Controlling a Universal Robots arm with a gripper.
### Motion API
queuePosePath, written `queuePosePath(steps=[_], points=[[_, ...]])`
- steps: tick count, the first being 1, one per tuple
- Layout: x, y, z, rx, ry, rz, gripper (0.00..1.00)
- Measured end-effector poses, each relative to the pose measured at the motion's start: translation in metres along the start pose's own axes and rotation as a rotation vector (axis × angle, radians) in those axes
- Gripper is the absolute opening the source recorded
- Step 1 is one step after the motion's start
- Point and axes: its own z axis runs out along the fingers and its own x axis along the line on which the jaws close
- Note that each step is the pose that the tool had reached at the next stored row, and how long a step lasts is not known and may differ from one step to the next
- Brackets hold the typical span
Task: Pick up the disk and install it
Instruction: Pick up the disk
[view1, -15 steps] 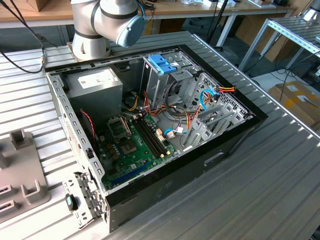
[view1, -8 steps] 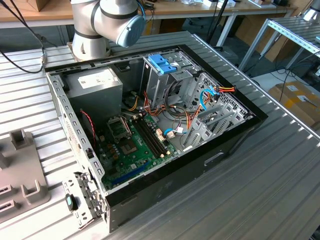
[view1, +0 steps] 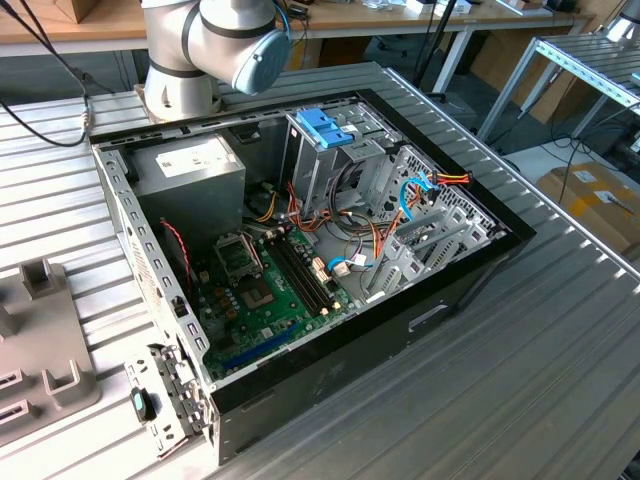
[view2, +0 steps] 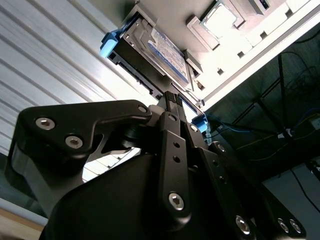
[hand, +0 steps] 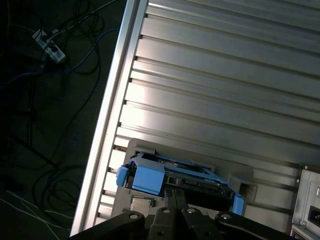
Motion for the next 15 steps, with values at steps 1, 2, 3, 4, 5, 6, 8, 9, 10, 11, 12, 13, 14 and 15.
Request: queuePosePath(steps=[1,2,3,4,5,6,8,9,10,11,12,13,14,15], points=[[0.0000,0.0000,0.0000,0.0000,0.0000,0.000,0.11],[0.0000,0.0000,0.0000,0.0000,0.0000,0.000,0.11],[0.0000,0.0000,0.0000,0.0000,0.0001,0.000,0.11],[0.0000,0.0000,0.0000,0.0000,0.0001,0.000,0.11],[0.0000,0.0000,0.0000,0.0000,0.0001,0.000,0.11],[0.0000,0.0000,0.0000,0.0000,0.0001,0.000,0.11],[0.0000,0.0000,0.0000,0.0000,0.0001,0.000,0.11],[0.0000,0.0000,0.0000,0.0000,0.0001,0.000,0.11],[0.0000,0.0000,0.0000,0.0000,0.0000,-0.001,0.11],[0.0000,0.0000,0.0000,0.0001,0.0003,-0.006,0.11],[0.0000,0.0000,0.0000,0.0001,0.0004,-0.011,0.11],[0.0000,0.0000,0.0000,0.0002,0.0007,-0.016,0.11],[0.0000,0.0000,0.0000,0.0004,0.0011,-0.025,0.11],[0.0000,0.0000,0.0000,0.0004,0.0013,-0.032,0.11]])
